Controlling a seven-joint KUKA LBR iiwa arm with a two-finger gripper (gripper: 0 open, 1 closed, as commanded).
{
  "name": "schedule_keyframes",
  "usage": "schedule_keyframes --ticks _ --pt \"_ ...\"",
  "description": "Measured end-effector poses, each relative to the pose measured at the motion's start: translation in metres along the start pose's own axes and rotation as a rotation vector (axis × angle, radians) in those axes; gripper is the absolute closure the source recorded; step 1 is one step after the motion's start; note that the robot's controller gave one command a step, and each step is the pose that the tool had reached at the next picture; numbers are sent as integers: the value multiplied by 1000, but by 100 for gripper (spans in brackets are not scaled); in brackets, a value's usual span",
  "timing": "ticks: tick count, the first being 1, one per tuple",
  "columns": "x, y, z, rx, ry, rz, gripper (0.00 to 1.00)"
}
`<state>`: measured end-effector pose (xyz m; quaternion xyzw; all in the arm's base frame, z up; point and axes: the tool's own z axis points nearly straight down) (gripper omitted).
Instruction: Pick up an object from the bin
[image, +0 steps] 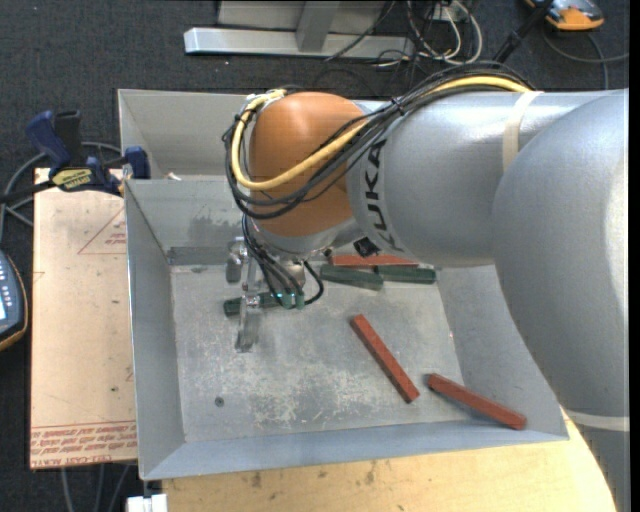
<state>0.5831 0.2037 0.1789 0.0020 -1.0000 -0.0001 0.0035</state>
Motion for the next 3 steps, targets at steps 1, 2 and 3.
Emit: schedule_keyframes --ticks 1,2,3 --pt "-59 -39 113 0 -5 37 0" --pt "-60 -37 107 -2 -10 34 100" --pt "-54 -35 -34 -4 -18 23 100"
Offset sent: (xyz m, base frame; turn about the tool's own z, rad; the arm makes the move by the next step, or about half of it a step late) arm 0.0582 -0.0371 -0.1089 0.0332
